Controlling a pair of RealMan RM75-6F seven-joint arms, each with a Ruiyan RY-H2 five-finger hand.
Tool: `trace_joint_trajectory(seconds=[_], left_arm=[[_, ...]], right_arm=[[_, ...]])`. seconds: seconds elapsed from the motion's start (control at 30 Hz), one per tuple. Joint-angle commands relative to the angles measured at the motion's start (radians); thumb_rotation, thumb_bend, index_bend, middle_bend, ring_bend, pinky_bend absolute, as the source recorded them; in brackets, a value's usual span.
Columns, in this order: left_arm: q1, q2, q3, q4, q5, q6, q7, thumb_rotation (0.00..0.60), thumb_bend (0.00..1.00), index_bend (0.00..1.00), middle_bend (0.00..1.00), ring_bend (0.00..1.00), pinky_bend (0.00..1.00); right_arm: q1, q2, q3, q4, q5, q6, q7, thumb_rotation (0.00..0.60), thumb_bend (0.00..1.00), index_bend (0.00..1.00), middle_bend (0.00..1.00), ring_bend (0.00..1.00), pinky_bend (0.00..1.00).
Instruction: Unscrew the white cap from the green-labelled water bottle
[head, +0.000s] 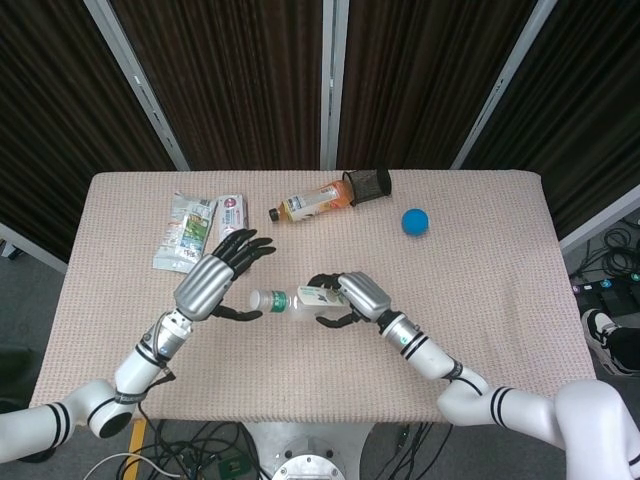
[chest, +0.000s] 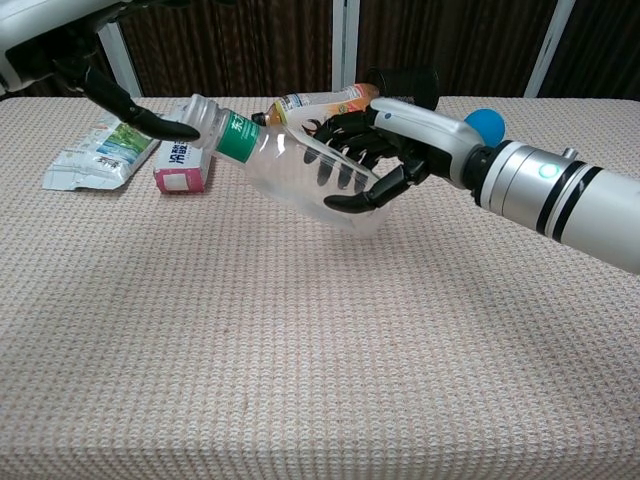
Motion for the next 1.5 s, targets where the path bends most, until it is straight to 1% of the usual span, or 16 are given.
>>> trace_joint_trajectory(seconds=[0.03, 0.33, 0.47, 0.6, 0.7, 1.13, 1.17, 1.3, 1.5], left_arm=[[0.002, 0.008, 0.005, -0.019, 0.002, 0.01, -0.013, 0.6, 0.0, 0.14, 0.1, 0.0, 0.01], [0.006, 0.033, 0.027, -0.047, 0.021, 0.029, -0.004, 0.6, 0.0, 0.14, 0.1, 0.0, 0.01], [0.006, 0.034, 0.031, -0.041, 0.007, 0.022, -0.001, 0.6, 0.0, 0.14, 0.1, 0.0, 0.01], [0.003, 0.028, 0.022, -0.033, -0.005, 0.027, 0.005, 0.6, 0.0, 0.14, 0.1, 0.0, 0.01], [0.002, 0.031, 0.025, -0.041, 0.001, 0.032, 0.001, 0.6, 0.0, 0.14, 0.1, 0.0, 0.01], [-0.014, 0.04, 0.012, -0.069, 0.011, 0.047, 0.024, 0.6, 0.0, 0.14, 0.1, 0.0, 0.01], [-0.005, 0.047, 0.02, -0.081, 0.019, 0.059, 0.027, 0.6, 0.0, 0.14, 0.1, 0.0, 0.01], [-0.001, 0.061, 0.025, -0.094, 0.025, 0.067, 0.037, 0.6, 0.0, 0.14, 0.1, 0.0, 0.01], [0.007, 0.064, 0.038, -0.083, 0.01, 0.057, 0.051, 0.6, 0.0, 0.14, 0.1, 0.0, 0.01]], right_arm=[[0.002, -0.002, -0.003, 0.002, -0.001, -0.001, -0.001, 0.6, 0.63, 0.69, 0.57, 0.45, 0.5], [0.002, -0.001, 0.003, 0.001, 0.005, 0.016, -0.004, 0.6, 0.63, 0.69, 0.57, 0.45, 0.5], [-0.004, 0.01, 0.004, -0.015, 0.006, 0.031, 0.008, 0.6, 0.63, 0.69, 0.57, 0.46, 0.5], [-0.009, 0.025, 0.002, -0.036, -0.003, 0.048, 0.018, 0.6, 0.63, 0.69, 0.58, 0.46, 0.5], [-0.007, 0.03, -0.003, -0.044, -0.003, 0.041, 0.012, 0.6, 0.63, 0.69, 0.58, 0.46, 0.5], [0.005, 0.013, -0.003, -0.03, 0.009, 0.024, 0.003, 0.6, 0.63, 0.69, 0.58, 0.46, 0.5], [0.005, 0.013, -0.003, -0.029, 0.009, 0.023, 0.004, 0.6, 0.63, 0.69, 0.58, 0.46, 0.5], [0.005, 0.014, -0.001, -0.025, 0.01, 0.027, 0.01, 0.6, 0.63, 0.69, 0.58, 0.46, 0.5], [-0.003, 0.028, 0.0, -0.037, 0.0, 0.053, 0.023, 0.6, 0.63, 0.69, 0.58, 0.46, 0.5]])
